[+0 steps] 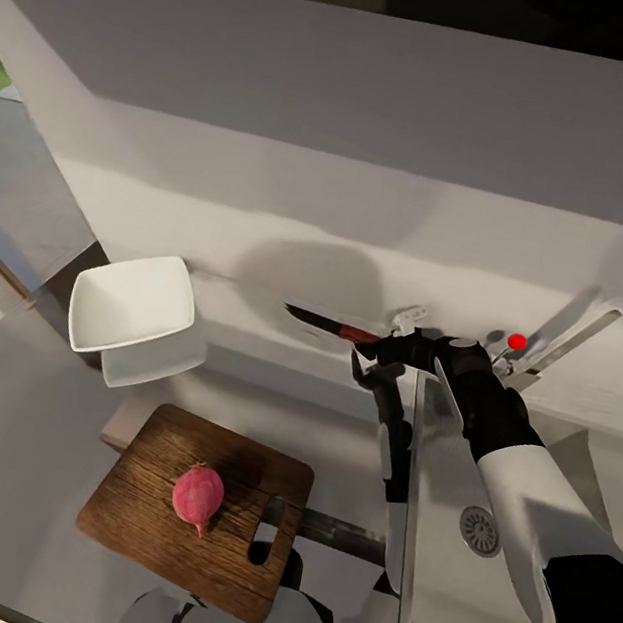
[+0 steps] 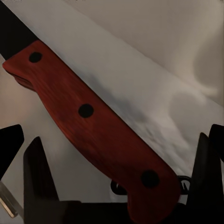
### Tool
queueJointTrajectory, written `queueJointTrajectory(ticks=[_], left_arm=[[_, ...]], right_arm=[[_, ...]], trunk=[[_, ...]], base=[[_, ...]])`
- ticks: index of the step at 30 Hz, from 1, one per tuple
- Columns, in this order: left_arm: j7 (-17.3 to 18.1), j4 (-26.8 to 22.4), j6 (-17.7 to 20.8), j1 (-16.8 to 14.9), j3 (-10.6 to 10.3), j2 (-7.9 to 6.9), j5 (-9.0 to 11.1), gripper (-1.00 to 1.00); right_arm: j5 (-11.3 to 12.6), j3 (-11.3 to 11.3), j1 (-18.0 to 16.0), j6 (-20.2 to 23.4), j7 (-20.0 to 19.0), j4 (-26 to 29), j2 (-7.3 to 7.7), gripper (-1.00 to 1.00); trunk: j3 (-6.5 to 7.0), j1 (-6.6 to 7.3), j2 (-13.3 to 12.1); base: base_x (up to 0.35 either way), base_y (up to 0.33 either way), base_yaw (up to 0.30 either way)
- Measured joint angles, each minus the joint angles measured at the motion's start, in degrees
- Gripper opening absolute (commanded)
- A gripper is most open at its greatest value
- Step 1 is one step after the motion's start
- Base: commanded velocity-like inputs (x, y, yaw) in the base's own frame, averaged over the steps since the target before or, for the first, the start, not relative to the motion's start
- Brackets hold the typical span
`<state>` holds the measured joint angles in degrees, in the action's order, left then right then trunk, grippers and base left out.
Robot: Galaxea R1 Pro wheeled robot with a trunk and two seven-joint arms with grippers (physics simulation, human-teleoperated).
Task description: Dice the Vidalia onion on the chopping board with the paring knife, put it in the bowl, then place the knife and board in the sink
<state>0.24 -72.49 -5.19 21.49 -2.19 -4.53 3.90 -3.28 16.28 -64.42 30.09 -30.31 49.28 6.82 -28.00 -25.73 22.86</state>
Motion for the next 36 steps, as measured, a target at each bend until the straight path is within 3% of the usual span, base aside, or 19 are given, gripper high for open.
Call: queueJointTrajectory(ticks=[12, 36], left_arm=[[0.0, 0.0, 0.0, 0.0, 0.0, 0.01, 0.0, 1.00], [0.0, -0.1, 0.0, 0.0, 0.0, 0.00, 0.0, 1.00]], right_arm=[[0.0, 0.0, 0.0, 0.1, 0.0, 1.6, -0.01, 1.00], [0.0, 0.2, 0.0, 0.2, 0.2, 1.8, -0.25, 1.00]], trunk=[[-0.79, 0.00, 0.0], [-0.87, 0.00, 0.0]], base=[[0.000, 0.000, 0.000], [0.000, 0.000, 0.000]])
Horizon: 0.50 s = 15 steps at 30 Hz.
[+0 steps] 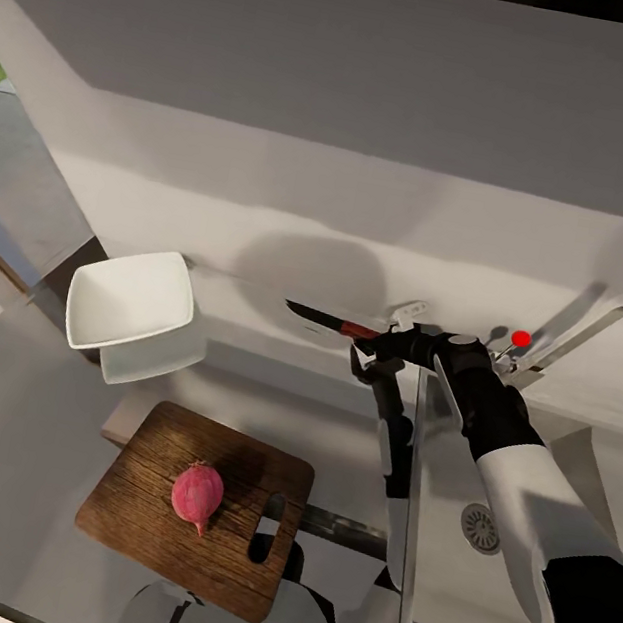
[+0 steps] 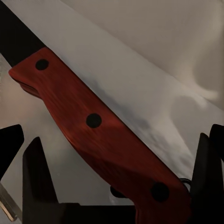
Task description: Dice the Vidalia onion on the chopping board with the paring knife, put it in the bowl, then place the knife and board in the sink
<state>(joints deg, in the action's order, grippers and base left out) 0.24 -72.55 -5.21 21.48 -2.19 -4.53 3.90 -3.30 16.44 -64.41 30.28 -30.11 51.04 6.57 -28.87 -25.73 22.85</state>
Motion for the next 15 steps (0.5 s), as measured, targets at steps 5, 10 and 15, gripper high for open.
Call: queueJointTrajectory(ticks=[5, 10, 15], left_arm=[[0.0, 0.0, 0.0, 0.0, 0.0, -0.01, 0.0, 1.00], [0.0, 0.0, 0.0, 0.0, 0.0, 0.00, 0.0, 1.00], [0.0, -0.1, 0.0, 0.0, 0.0, -0.01, 0.0, 1.00]], right_arm=[[-0.1, 0.0, 0.0, -0.1, 0.0, 0.0, 0.00, -1.00], [0.1, 0.1, 0.0, 0.0, -0.1, 0.0, -0.01, -1.00], [0.3, 0.1, 0.0, 0.1, -0.1, 0.0, -0.01, -1.00]], trunk=[[0.00, 0.00, 0.0], [0.00, 0.01, 0.0], [0.00, 0.00, 0.0]], base=[[0.000, 0.000, 0.000], [0.000, 0.000, 0.000], [0.000, 0.000, 0.000]])
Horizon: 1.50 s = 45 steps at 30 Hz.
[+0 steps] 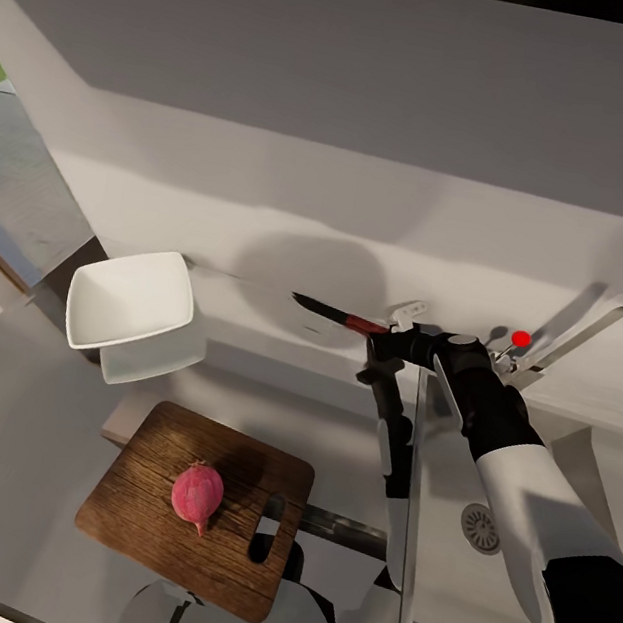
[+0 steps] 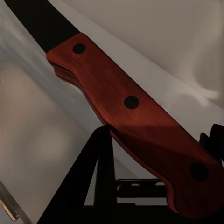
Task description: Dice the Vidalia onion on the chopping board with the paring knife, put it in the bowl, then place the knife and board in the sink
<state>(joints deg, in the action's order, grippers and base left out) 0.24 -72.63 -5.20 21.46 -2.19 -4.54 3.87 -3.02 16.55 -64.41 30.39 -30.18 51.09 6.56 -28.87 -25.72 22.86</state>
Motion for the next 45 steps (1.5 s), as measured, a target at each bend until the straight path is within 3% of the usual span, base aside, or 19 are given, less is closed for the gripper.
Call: queueJointTrajectory(ticks=[16, 45], left_arm=[[0.0, -0.1, 0.0, 0.0, 0.0, -0.06, 0.0, 1.00], [0.0, 0.1, 0.0, 0.0, 0.0, 0.00, 0.0, 1.00]], right_arm=[[0.3, 0.1, 0.0, -0.1, 0.0, -0.5, -0.19, -1.00], [-0.2, 0.1, 0.0, 0.1, 0.3, -1.7, -0.18, -1.00]], trunk=[[0.25, -0.02, 0.0], [2.79, -0.03, 0.0]], base=[[-0.011, 0.000, 0.000], [-0.284, 0.000, 0.000]])
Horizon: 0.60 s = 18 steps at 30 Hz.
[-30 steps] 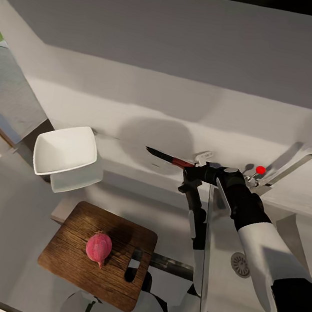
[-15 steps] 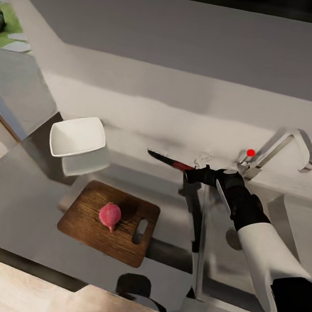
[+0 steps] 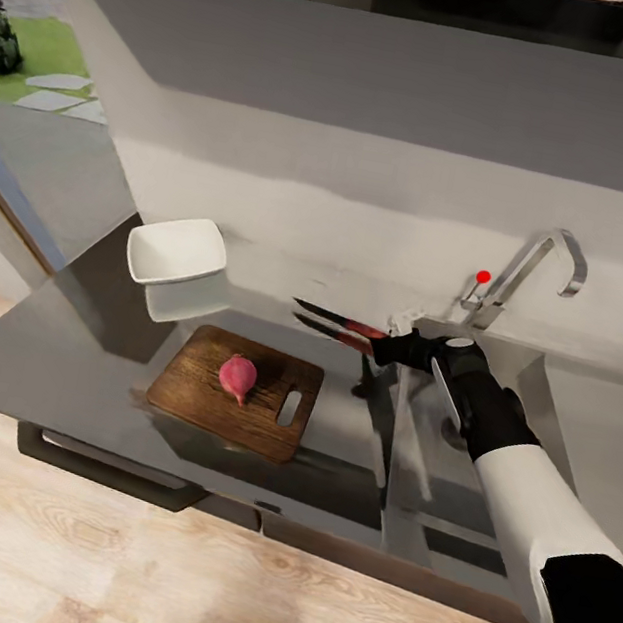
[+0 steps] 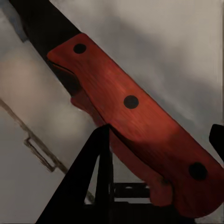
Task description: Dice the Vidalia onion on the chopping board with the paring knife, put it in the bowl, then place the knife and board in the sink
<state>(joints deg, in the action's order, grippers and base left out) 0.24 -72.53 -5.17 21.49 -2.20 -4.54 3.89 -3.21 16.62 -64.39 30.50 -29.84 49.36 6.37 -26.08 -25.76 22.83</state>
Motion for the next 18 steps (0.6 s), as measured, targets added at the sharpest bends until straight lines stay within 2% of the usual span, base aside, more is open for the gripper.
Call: queueJointTrajectory(ticks=[8, 11, 12, 13, 15, 16, 18], left_arm=[[0.0, 0.1, 0.0, 0.0, 0.1, -0.01, 0.0, 1.00], [0.0, 0.2, 0.0, 0.0, 0.1, -0.02, 0.0, 1.00], [0.0, 0.4, 0.0, 0.0, 0.1, -0.01, 0.0, 1.00], [0.0, 0.7, 0.0, 0.0, 0.1, 0.00, 0.0, 1.00], [0.0, 0.9, 0.0, 0.0, 0.1, 0.01, 0.0, 1.00], [0.0, 0.9, 0.0, 0.0, 0.1, 0.01, 0.0, 1.00], [0.0, 0.9, 0.0, 0.0, 0.1, 0.00, 0.0, 1.00]], right_arm=[[-0.5, -0.1, 0.0, 0.5, 0.7, 9.5, 0.16, -1.00], [-0.5, -0.1, 0.2, 0.6, 2.7, 13.1, 0.18, -1.00], [-0.6, -0.1, 0.3, 0.6, 4.3, 14.4, 0.18, -1.00], [-0.5, 0.0, 0.7, 1.3, 10.7, 18.9, 0.18, -1.00], [-0.4, 0.0, 2.9, 2.2, 15.1, 23.6, 0.11, -1.00], [-0.4, 0.0, 5.6, 2.4, 16.9, 26.9, 0.05, -1.00], [-0.5, 0.0, 8.4, 2.5, 18.4, 30.1, 0.03, -1.00]], trunk=[[0.72, 0.01, 0.0], [0.98, 0.01, 0.0], [1.07, 0.02, 0.0], [1.17, 0.02, 0.0], [1.34, 0.01, 0.0], [1.42, 0.02, 0.0], [1.60, 0.01, 0.0]], base=[[-0.006, 0.000, 0.000], [0.000, 0.000, 0.000], [0.000, 0.000, 0.000], [0.000, 0.000, 0.000], [0.000, 0.000, 0.000], [0.000, 0.000, 0.000], [0.000, 0.000, 0.000]])
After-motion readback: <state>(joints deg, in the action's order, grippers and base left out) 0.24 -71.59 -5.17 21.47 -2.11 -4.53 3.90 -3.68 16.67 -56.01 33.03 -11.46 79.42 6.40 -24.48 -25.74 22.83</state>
